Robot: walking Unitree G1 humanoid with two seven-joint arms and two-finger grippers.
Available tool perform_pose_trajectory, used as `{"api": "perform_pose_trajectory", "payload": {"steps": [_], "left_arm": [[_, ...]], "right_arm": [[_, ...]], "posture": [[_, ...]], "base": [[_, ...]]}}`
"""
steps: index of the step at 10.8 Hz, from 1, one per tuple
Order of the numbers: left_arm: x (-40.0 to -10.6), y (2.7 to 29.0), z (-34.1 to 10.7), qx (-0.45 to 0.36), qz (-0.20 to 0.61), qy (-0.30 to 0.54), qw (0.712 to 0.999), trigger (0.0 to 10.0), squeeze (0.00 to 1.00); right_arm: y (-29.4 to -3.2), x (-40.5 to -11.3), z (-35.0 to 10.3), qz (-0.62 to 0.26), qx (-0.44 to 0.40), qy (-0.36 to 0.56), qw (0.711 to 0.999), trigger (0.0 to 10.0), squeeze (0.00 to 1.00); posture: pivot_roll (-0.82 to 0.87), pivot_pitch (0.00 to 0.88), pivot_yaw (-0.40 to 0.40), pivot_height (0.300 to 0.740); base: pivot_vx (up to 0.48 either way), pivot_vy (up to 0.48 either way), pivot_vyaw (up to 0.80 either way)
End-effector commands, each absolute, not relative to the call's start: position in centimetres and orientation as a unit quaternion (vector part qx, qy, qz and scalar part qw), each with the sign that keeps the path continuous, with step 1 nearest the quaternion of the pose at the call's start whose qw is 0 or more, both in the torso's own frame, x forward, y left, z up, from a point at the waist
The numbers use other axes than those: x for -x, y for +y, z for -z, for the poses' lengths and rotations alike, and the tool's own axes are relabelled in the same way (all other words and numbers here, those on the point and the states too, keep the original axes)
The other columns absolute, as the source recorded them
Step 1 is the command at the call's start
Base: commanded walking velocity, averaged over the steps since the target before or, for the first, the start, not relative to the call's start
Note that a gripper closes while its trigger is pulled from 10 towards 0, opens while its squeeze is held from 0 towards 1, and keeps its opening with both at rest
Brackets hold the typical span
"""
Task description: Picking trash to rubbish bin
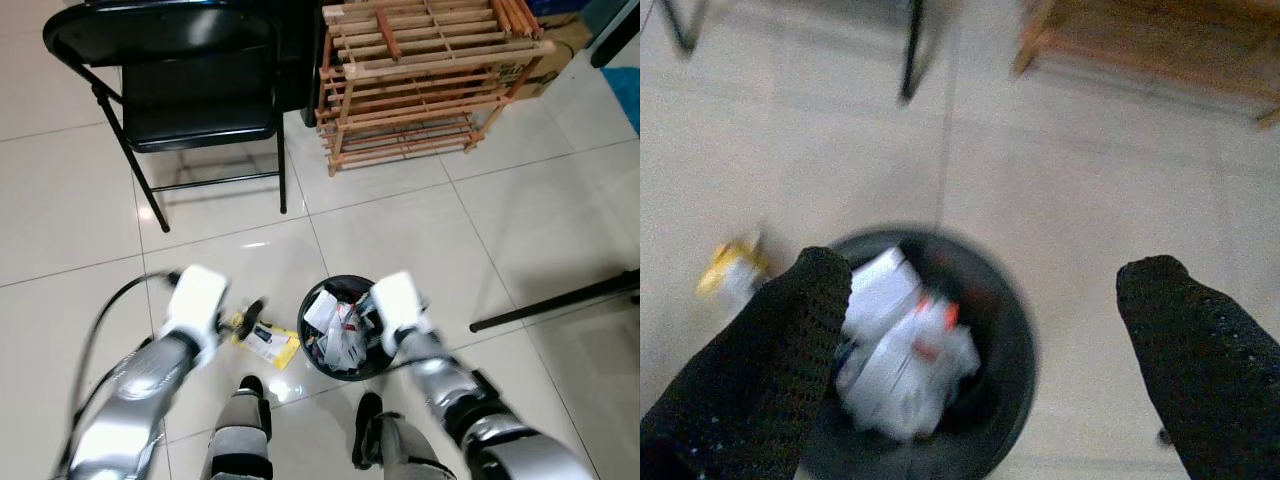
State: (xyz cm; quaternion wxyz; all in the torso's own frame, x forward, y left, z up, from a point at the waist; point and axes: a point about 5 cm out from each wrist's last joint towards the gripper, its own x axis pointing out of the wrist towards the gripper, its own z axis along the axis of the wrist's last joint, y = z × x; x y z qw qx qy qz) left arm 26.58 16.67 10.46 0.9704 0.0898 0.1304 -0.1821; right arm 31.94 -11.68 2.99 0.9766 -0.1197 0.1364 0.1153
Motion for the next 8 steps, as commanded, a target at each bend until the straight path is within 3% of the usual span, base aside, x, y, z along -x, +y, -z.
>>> {"api": "perform_pose_trajectory", "payload": {"steps": [1,5,8], "left_arm": [[-26.6,15.7,-9.8,-0.087,0.196,0.132,0.968,10.0,0.0],[-29.4,10.7,-10.8,-0.069,0.292,0.07,0.951,10.0,0.0],[-31.3,7.1,-13.4,-0.054,0.314,-0.028,0.948,10.0,0.0]], "right_arm": [[-12.8,-31.8,-3.0,-0.09,0.104,0.125,0.983,10.0,0.0],[-16.3,-33.1,-9.2,-0.022,0.102,-0.041,0.994,10.0,0.0],[-18.1,-31.4,-13.9,0.036,0.115,-0.127,0.985,10.0,0.0]], "posture": [[0.42,0.283,-0.084,0.74],[0.27,0.166,-0.084,0.74],[0.17,0.112,-0.063,0.74]], "base": [[0.0,0.0,0.0],[0.0,0.0,0.0],[0.0,0.0,0.0]]}}
